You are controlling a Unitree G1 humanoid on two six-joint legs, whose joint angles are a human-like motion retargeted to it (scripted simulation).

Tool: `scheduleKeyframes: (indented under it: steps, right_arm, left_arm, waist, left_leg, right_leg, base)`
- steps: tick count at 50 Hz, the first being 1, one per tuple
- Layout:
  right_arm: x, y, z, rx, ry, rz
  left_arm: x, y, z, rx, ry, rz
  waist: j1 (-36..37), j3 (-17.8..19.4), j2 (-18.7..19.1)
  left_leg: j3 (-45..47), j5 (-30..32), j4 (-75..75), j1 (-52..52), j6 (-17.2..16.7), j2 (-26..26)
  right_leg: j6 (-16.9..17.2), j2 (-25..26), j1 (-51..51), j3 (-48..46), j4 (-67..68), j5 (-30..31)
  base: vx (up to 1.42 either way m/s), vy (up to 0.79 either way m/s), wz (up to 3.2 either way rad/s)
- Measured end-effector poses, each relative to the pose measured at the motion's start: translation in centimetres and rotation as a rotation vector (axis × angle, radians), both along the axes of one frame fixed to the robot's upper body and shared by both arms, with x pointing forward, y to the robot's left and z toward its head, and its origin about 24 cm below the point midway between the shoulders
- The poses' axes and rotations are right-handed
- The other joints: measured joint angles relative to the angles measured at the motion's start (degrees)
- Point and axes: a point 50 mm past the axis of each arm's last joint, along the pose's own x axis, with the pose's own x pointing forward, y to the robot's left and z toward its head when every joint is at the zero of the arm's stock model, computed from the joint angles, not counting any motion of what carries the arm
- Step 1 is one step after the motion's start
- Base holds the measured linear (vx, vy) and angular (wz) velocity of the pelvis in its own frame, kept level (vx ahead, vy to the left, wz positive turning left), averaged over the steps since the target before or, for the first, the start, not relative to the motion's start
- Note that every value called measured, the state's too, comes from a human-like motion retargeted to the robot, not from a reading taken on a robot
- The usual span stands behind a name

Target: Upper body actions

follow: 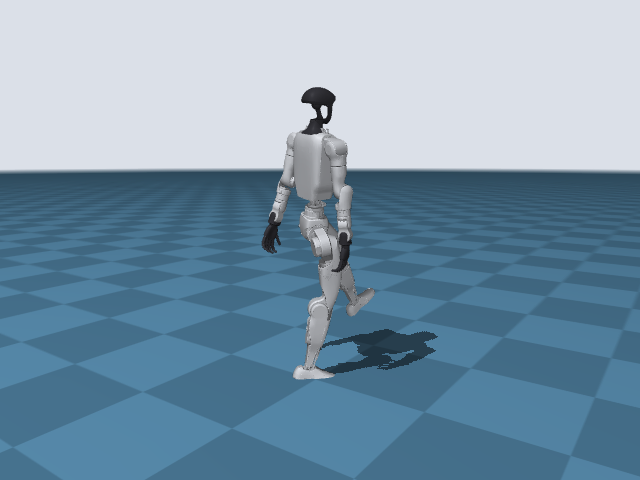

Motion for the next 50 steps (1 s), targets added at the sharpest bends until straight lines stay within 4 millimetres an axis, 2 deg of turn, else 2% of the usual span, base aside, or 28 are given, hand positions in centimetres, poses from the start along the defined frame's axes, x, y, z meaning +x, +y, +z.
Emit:
scheduleKeyframes:
  steps: [5, 10, 15, 19, 22, 25, 30, 35, 39, 42, 45, 47, 48, 50]
  right_arm:
    - [-4.0, -1.4, 0.3, -0.067, 0.138, -0.013]
    - [-7.8, -3.0, 1.1, -0.155, 0.274, -0.122]
    - [-9.8, -3.6, 1.6, -0.211, 0.318, -0.251]
    - [-10.1, -3.5, 1.6, -0.210, 0.312, -0.282]
    - [-9.5, -3.4, 1.5, -0.204, 0.303, -0.252]
    - [-8.0, -3.1, 1.2, -0.189, 0.268, -0.198]
    - [-4.7, -1.4, 0.5, -0.102, 0.179, -0.136]
    - [-1.8, 0.5, 0.0, -0.003, 0.087, -0.071]
    - [-0.7, 1.0, -0.1, 0.035, 0.029, 0.013]
    - [-1.0, 0.5, -0.1, 0.013, 0.014, 0.052]
    - [-2.1, -0.3, 0.0, -0.023, 0.029, 0.022]
    - [-2.7, -0.5, 0.0, -0.023, 0.047, -0.013]
    - [-2.8, -0.6, 0.1, -0.018, 0.052, -0.024]
    - [-2.5, -0.7, 0.1, -0.012, 0.040, -0.038]
  left_arm:
    - [4.4, 1.1, -0.8, 0.000, -0.137, -0.061]
    - [10.1, 1.7, -1.2, -0.007, -0.321, -0.143]
    - [14.6, 1.8, -1.0, -0.014, -0.462, -0.243]
    - [16.0, 1.5, -0.8, -0.029, -0.514, -0.294]
    - [15.2, 0.8, -1.0, -0.056, -0.494, -0.259]
    - [13.1, 0.2, -1.3, -0.082, -0.427, -0.187]
    - [8.0, 0.0, -1.3, -0.088, -0.254, -0.106]
    - [2.4, -0.1, -0.5, -0.074, -0.065, -0.034]
    - [-0.6, 0.0, 0.3, -0.064, 0.035, 0.011]
    - [-1.3, 0.7, 0.7, -0.052, 0.069, 0.010]
    - [-0.9, 2.8, 1.0, -0.029, 0.092, -0.036]
    - [0.0, 4.4, 1.1, 0.017, 0.101, -0.043]
    - [0.6, 5.0, 1.2, 0.046, 0.094, -0.031]
    - [2.7, 6.1, 1.0, 0.086, 0.046, -0.002]
  waist:
    - [-6.85, -5.22, 3.04]
    - [-12.70, -8.51, 3.65]
    - [-16.59, -10.75, 4.22]
    - [-16.57, -9.95, 4.74]
    - [-17.11, -10.02, 4.73]
    - [-18.21, -10.52, 4.79]
    - [-16.81, -10.53, 3.25]
    - [-13.74, -11.01, 1.81]
    - [-12.40, -11.88, 1.40]
    - [-12.50, -12.79, 1.51]
    - [-11.39, -14.23, 2.64]
    - [-13.00, -13.29, 3.86]
    - [-13.97, -11.89, 3.85]
    - [-17.45, -8.74, 4.45]
  left_leg:
    - [-3.47, 3.46, 3.30, 10.29, 0.07, -6.59]
    - [-2.75, 7.21, 7.94, 19.38, 1.90, -11.06]
    - [-5.64, 8.88, 5.74, 24.30, 3.73, -13.84]
    - [-5.79, 7.93, -1.10, 28.20, 2.95, -14.23]
    - [-5.04, 6.67, -4.07, 28.93, 2.57, -14.33]
    - [-4.69, 5.94, -5.10, 28.56, 3.01, -14.77]
    - [-1.83, 4.92, -5.32, 29.15, 3.90, -15.69]
    - [1.63, 3.58, -6.24, 30.88, 5.33, -17.38]
    - [2.02, 2.57, -6.51, 31.85, 6.85, -19.07]
    - [-0.14, 2.07, -5.77, 31.88, 7.93, -19.94]
    - [-1.89, 1.53, -4.19, 30.71, 8.38, -18.24]
    - [-4.41, 2.08, -3.44, 30.88, 8.26, -16.64]
    - [-5.15, 2.53, -3.41, 31.80, 8.12, -16.47]
    - [-7.44, 3.40, -3.59, 33.57, 8.16, -15.95]
  right_leg:
    - [1.49, 2.58, -0.02, -4.60, -1.36, -0.85]
    - [2.99, 2.53, -1.21, -9.25, -2.60, -1.16]
    - [4.16, 2.84, -2.91, -12.30, -3.56, -1.26]
    - [4.48, 4.11, -2.71, -13.43, -4.20, -0.93]
    - [4.98, 4.17, -2.60, -14.53, -5.02, -0.40]
    - [5.47, 4.02, -2.81, -15.52, -6.04, 0.54]
    - [6.16, 2.53, -2.99, -15.29, -6.73, 2.37]
    - [7.32, 0.78, -3.17, -13.40, -6.22, 3.48]
    - [8.79, -0.76, -2.84, -13.41, -4.20, 3.08]
    - [9.67, -2.24, -3.05, -15.34, 0.29, 2.99]
    - [7.87, -4.66, -8.04, -16.75, 13.82, 7.53]
    - [4.77, -3.07, -15.26, -10.96, 27.14, 7.49]
    - [5.61, -2.87, -16.95, -10.97, 29.52, 6.62]
    - [4.74, -3.05, -21.00, -14.31, 28.48, 4.88]
  base:
    - [0.10, 0.03, 1.09]
    - [0.08, -0.04, 1.08]
    - [0.06, -0.12, 0.76]
    - [0.17, -0.16, 0.21]
    - [0.18, -0.10, 0.23]
    - [0.24, -0.08, 0.07]
    - [0.35, -0.05, -0.45]
    - [0.45, 0.04, -0.57]
    - [0.56, 0.15, -0.10]
    - [0.51, 0.15, 0.57]
    - [0.52, 0.14, 0.43]
    - [0.46, -0.02, 0.72]
    - [0.31, -0.13, 0.83]
    - [0.05, -0.20, 0.89]
